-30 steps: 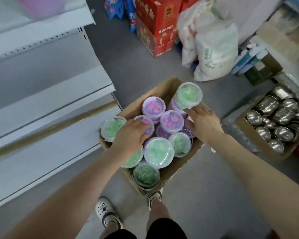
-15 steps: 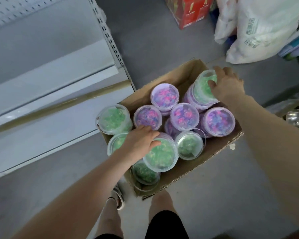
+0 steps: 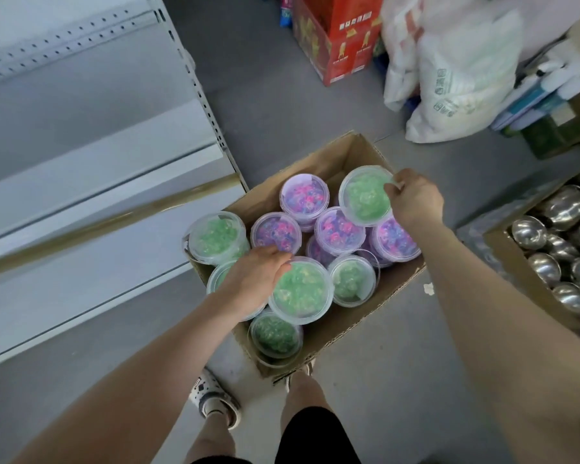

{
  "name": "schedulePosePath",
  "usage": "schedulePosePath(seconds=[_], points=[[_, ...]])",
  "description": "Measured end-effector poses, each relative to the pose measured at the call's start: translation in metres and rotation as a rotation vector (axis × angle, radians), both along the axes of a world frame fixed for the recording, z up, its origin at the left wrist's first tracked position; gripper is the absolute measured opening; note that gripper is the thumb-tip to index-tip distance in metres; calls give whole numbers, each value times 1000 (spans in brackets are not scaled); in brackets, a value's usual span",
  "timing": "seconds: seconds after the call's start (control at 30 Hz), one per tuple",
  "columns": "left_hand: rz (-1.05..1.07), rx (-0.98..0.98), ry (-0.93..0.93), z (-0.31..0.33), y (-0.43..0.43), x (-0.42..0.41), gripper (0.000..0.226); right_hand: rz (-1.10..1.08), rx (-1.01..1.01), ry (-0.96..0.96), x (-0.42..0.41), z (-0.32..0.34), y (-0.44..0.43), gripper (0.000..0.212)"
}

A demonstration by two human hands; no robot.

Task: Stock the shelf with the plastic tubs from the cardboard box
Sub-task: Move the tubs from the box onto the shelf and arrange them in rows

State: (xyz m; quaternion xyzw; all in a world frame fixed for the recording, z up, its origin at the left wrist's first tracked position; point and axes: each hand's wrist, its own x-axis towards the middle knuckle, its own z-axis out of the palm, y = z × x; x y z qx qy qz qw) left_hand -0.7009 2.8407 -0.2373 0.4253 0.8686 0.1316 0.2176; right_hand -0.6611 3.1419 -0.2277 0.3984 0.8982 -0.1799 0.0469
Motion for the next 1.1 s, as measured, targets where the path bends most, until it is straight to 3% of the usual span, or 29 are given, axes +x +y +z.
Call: schedulePosePath(seconds=[0.23, 0.43, 0.57, 0.77, 0.9, 1.1], points=[[108, 144, 59, 62, -48, -4, 35, -175, -91, 80, 27, 56, -63, 31], [185, 247, 151, 116, -129, -21, 40, -151, -116, 243, 23, 130, -145, 35], [215, 270, 223, 150, -186, -38, 50, -75, -75, 323, 7, 181, -201, 30], [253, 270, 378, 200, -270, -68, 39, 64, -36, 470, -27, 235, -277, 32], [314, 292, 441, 237, -316, -91, 47, 150, -78, 566, -57, 274, -321, 47], [427, 243, 568, 282, -356, -126, 32, 299, 59, 634, -118, 336, -373, 42]])
